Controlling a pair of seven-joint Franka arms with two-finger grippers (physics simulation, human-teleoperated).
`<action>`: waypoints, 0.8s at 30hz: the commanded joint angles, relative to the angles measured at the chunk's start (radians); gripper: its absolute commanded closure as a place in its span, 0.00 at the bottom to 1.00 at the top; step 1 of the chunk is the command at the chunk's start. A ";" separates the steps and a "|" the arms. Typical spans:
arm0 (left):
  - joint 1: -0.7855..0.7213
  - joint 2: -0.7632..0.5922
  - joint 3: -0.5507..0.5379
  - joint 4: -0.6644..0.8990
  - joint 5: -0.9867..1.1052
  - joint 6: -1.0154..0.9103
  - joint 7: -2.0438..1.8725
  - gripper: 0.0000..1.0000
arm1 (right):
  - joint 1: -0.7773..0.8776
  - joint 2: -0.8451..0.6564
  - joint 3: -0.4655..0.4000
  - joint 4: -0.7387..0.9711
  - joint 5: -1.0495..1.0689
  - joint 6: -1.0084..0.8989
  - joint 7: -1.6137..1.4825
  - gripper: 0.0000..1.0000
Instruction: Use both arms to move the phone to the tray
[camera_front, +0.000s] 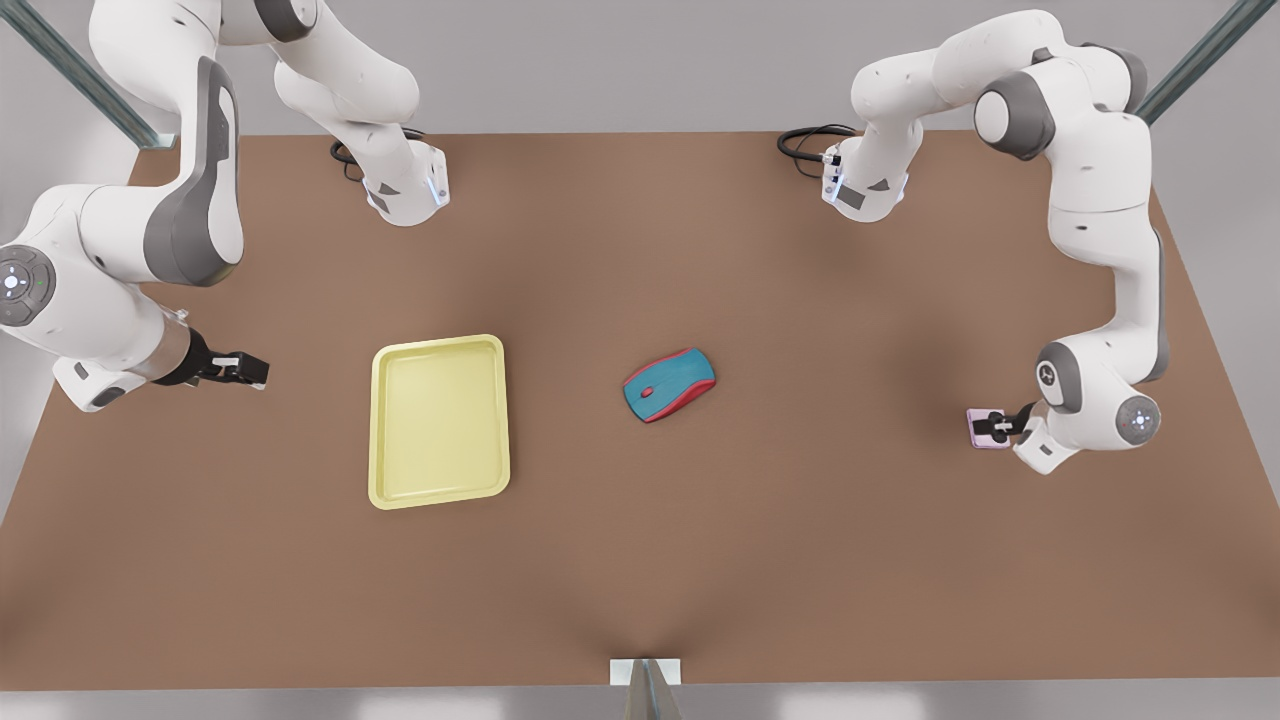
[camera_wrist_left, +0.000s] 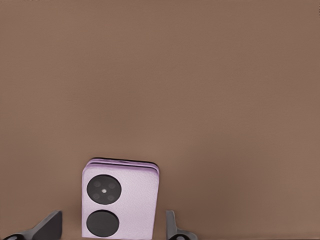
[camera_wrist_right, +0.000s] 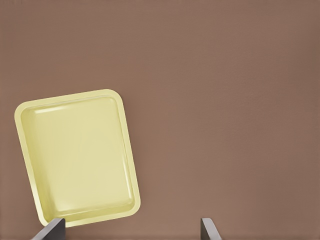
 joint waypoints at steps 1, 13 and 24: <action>0.001 0.000 0.000 -0.016 0.001 0.036 0.268 0.00 | -0.001 -0.001 0.000 0.000 0.002 0.000 0.001 0.00; 0.001 0.030 0.000 -0.019 -0.003 0.077 0.248 0.00 | -0.005 0.011 -0.003 0.007 0.000 0.000 -0.008 0.00; 0.001 0.033 -0.008 -0.017 0.000 0.114 0.069 0.09 | 0.002 0.011 -0.003 0.007 0.000 -0.006 0.003 0.00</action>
